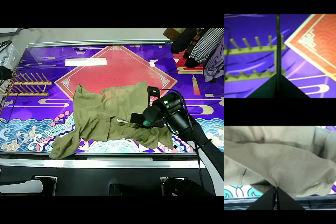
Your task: Fold the clothes and pants, and hang the long-sleeved shirts on hangers.
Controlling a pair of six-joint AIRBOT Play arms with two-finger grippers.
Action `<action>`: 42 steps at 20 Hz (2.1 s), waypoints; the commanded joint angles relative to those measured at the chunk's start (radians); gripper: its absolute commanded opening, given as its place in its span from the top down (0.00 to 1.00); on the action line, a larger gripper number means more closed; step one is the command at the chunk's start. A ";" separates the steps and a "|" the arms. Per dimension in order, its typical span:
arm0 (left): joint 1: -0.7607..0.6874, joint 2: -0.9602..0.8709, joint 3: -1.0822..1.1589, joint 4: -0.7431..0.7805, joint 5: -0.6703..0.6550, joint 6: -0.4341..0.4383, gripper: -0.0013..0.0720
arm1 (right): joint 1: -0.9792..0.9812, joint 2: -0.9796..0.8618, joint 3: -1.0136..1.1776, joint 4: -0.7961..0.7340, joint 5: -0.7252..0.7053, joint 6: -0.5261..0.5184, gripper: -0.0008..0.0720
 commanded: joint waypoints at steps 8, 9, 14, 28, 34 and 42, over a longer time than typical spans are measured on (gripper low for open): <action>-0.190 0.458 -0.527 -0.147 -0.281 0.333 0.96 | 0.001 0.000 0.000 -0.001 -0.023 -0.008 0.94; -0.186 0.535 -0.607 -0.155 -0.281 0.364 0.96 | 0.001 0.000 0.000 0.000 -0.023 -0.008 0.94; -0.186 0.832 -0.872 -0.197 -0.397 0.424 0.96 | 0.001 0.000 0.000 0.000 -0.026 -0.008 0.94; -0.179 1.126 -1.010 -0.272 -0.472 0.341 0.96 | 0.001 0.000 0.000 -0.002 -0.024 0.061 0.94; -0.098 1.126 -1.114 -0.269 -0.469 0.550 0.96 | 0.001 -0.001 0.000 -0.018 -0.056 0.068 0.94; -0.027 1.127 -1.130 -0.413 -0.498 0.634 0.96 | 0.000 -0.091 0.000 -0.063 -0.062 0.121 0.94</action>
